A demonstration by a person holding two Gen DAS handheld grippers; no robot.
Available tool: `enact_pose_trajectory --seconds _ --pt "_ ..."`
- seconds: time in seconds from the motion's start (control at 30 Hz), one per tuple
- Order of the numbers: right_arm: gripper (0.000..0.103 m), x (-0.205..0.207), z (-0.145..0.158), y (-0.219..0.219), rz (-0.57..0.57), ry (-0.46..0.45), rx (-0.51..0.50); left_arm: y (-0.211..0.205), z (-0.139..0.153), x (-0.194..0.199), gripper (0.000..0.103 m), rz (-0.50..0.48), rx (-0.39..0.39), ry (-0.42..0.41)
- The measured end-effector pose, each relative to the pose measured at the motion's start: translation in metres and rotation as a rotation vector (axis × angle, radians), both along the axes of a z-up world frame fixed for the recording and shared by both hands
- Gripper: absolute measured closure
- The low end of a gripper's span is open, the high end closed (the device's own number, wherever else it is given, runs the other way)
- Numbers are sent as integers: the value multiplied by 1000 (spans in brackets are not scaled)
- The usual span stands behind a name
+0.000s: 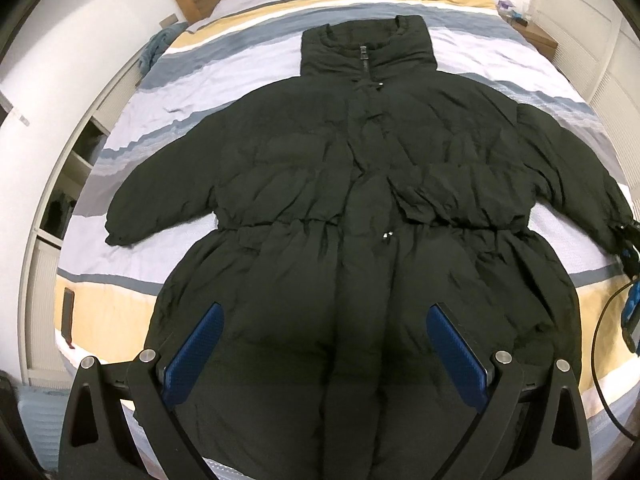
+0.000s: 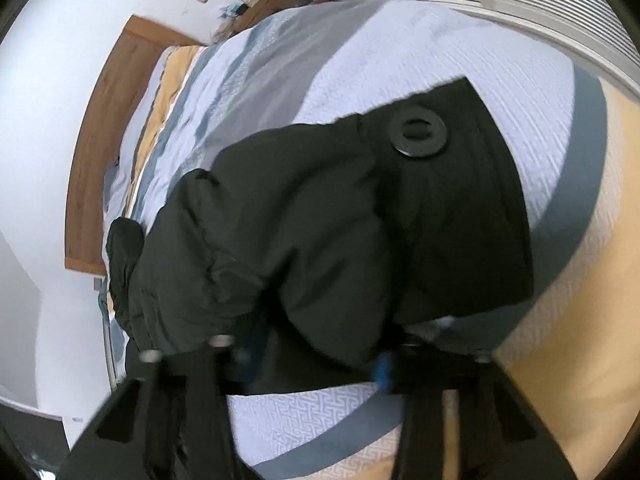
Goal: Fold large clothes
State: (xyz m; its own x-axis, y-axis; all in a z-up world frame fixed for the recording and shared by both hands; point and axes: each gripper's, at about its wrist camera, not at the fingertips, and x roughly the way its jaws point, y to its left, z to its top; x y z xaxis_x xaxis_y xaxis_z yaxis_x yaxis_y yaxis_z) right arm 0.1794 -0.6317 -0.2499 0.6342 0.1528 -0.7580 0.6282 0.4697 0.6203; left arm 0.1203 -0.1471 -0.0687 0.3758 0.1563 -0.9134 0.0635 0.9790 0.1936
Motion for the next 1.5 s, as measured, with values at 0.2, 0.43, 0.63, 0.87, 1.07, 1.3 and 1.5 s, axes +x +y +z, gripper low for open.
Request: enact_pose_trajectory --seconds 0.2,0.43,0.63,0.87,1.07,1.3,1.5 --pt "94 10 38 7 67 -20 -109 1 8 -6 3 -2 -25 -21" --pt "95 56 122 52 246 -101 -318 26 21 -17 3 45 -57 -67" --pt "95 86 182 123 409 -200 -437 67 13 -21 3 87 -107 -74" --pt "95 113 216 227 575 -273 -460 118 1 -16 3 96 -172 -74" --pt "96 117 211 314 687 -279 -448 174 6 -9 3 95 -180 -96" --pt "96 111 154 398 841 -161 -433 240 6 -15 3 162 -171 -111" --pt "91 108 88 430 949 5 -432 266 -10 -23 3 216 -175 -76"
